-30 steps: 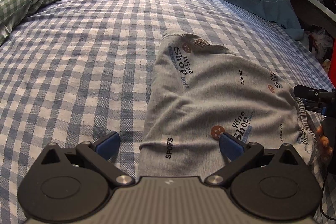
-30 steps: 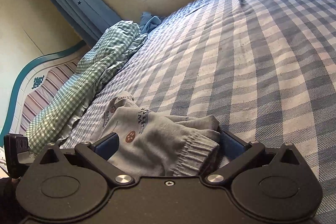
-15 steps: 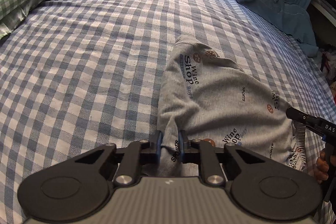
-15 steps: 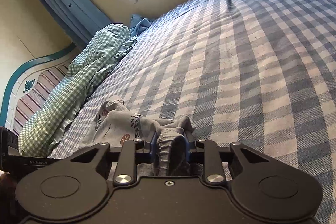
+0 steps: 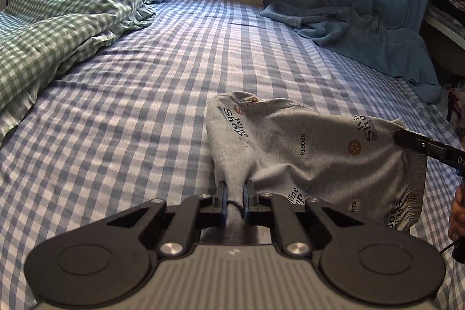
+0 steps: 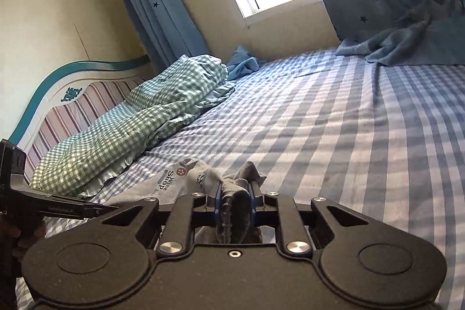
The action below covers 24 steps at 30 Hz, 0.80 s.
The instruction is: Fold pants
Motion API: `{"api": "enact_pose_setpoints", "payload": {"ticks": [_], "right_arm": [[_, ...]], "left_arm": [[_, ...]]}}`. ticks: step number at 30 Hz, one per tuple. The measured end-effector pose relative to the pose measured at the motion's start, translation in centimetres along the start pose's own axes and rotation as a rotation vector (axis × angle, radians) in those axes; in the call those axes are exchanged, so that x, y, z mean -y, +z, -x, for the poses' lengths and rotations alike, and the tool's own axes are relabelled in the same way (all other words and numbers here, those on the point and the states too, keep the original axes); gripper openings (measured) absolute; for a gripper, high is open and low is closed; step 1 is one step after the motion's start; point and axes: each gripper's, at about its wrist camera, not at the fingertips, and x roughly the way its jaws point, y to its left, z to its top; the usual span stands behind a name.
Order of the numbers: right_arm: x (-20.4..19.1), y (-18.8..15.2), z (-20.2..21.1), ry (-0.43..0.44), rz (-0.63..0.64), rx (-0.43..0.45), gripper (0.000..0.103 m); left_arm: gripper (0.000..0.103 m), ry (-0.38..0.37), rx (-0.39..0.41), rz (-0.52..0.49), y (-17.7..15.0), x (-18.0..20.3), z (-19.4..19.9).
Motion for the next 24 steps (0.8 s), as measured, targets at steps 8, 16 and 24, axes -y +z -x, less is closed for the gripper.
{"api": "enact_pose_setpoints", "payload": {"ticks": [8,16,24], "right_arm": [[1.6,4.3,-3.3,-0.019,0.091,0.039,0.019],[4.8,2.8,-6.8,-0.061,0.042,-0.006,0.019],[6.9,1.2,-8.1,-0.090,-0.002,-0.021,0.019]], "left_arm": [[0.011,-0.005,0.073,0.025,3.2,-0.2,-3.8],[0.011,0.038,0.004,0.029,2.2,-1.0,-7.9],[0.012,0.043,-0.034,0.040,0.9,-2.0,-9.3]]}}
